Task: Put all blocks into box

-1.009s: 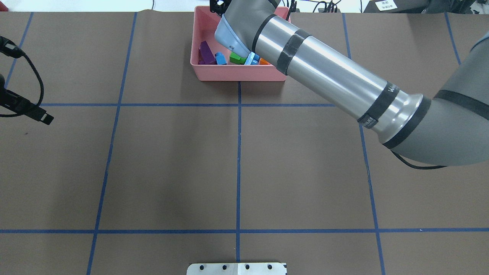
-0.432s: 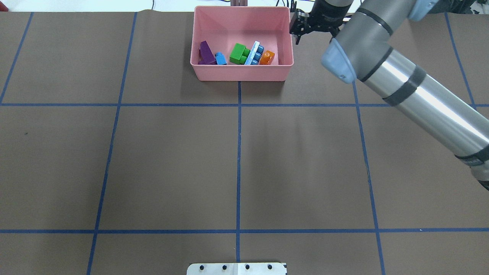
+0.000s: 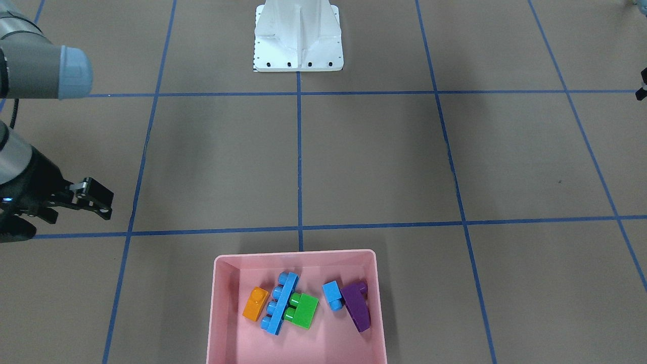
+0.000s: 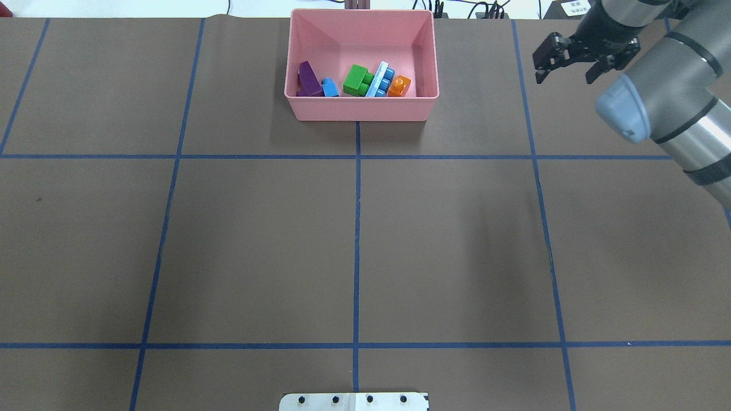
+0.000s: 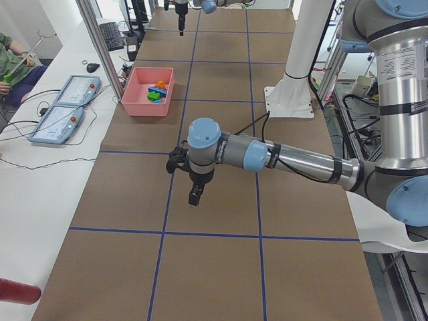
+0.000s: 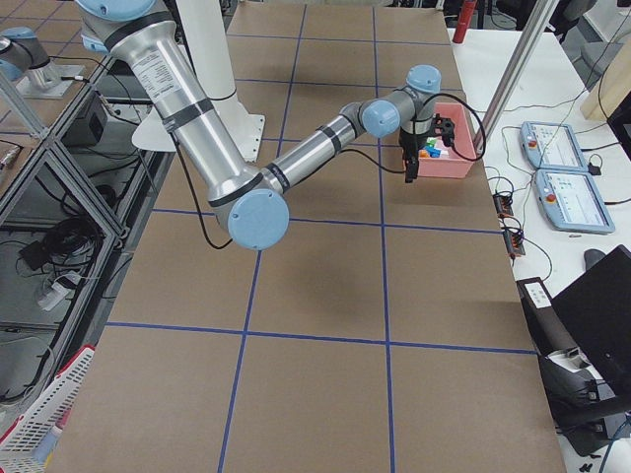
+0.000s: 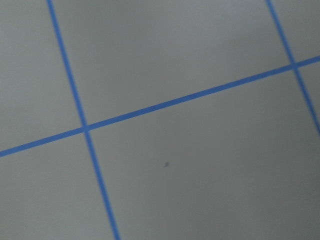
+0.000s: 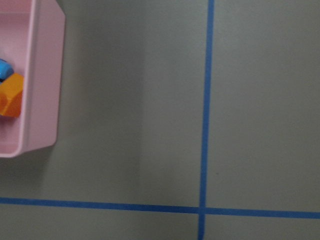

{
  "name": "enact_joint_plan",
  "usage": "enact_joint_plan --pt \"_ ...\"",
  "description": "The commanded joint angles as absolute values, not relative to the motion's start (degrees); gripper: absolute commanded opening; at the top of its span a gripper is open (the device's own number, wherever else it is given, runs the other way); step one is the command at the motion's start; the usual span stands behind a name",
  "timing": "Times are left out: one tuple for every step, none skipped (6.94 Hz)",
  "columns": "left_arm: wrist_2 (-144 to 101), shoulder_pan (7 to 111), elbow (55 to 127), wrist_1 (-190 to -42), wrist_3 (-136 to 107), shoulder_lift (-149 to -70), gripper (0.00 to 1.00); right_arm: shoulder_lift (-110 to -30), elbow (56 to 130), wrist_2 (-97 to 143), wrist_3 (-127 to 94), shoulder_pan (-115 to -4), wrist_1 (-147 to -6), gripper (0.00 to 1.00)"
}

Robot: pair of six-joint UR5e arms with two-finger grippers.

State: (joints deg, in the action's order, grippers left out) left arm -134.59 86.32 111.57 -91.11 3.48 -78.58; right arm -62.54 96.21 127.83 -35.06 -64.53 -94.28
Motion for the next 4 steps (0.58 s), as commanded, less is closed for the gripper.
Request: enact_joint_plan --pt "-134.56 88.41 110.58 -91.49 4.13 -76.64 1.00 -71.69 100.01 128.93 -23.61 -69.76 -94.22 1.00" --pt "-134.65 89.11 110.48 -91.93 4.83 -76.12 1.00 -75.55 100.02 131.72 -16.42 -73.70 -94.04 1.00" --pt "-134.56 89.47 110.74 -92.02 5.09 -75.85 1.00 -79.68 100.02 133.40 -9.39 -77.48 -93.78 1.00" --pt "-134.56 89.56 110.39 -92.11 5.36 -76.28 1.00 -83.89 100.02 133.42 -3.14 -79.52 -93.26 1.00"
